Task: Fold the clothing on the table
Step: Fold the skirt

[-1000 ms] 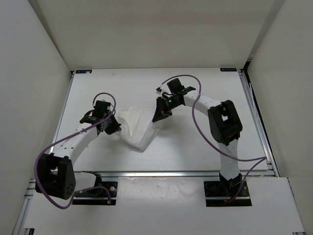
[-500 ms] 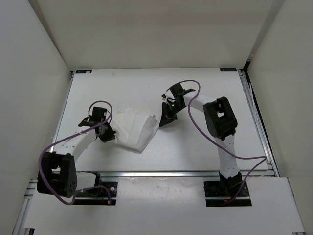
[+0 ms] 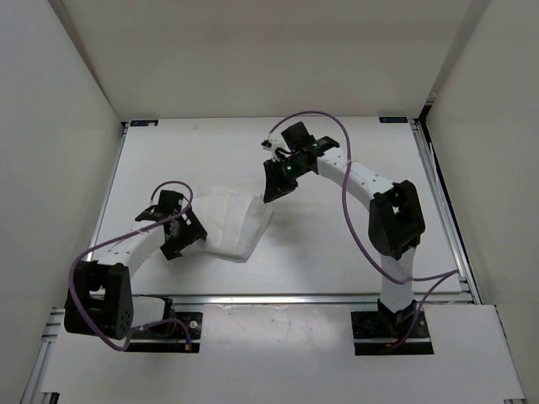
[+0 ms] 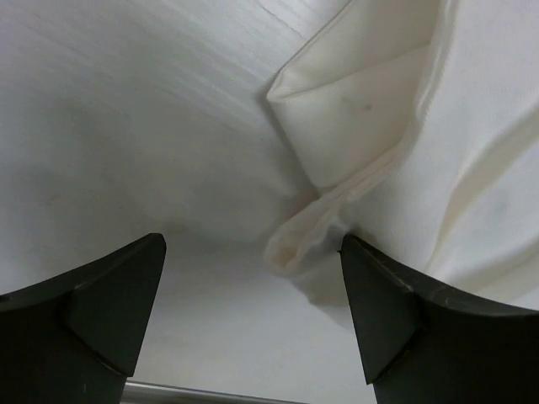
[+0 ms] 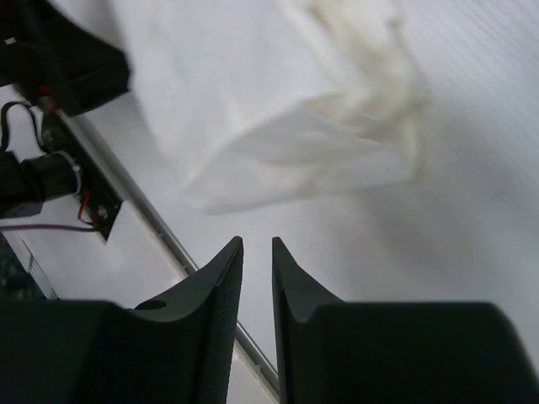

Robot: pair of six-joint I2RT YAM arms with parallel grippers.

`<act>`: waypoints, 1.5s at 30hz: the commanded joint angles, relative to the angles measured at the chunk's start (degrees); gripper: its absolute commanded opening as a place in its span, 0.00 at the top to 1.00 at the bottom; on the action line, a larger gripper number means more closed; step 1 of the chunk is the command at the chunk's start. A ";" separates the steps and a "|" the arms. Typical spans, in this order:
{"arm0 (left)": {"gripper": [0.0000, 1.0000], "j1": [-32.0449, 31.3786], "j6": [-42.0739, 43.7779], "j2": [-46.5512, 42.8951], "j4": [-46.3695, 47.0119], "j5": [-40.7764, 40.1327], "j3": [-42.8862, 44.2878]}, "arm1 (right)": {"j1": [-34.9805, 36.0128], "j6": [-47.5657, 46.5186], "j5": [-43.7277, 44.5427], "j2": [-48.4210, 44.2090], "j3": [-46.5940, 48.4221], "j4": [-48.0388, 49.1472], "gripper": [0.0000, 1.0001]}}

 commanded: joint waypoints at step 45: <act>0.01 7.15 7.61 -2.88 3.61 2.94 13.04 | -22.67 -4.40 12.84 -23.30 -16.59 -7.58 0.42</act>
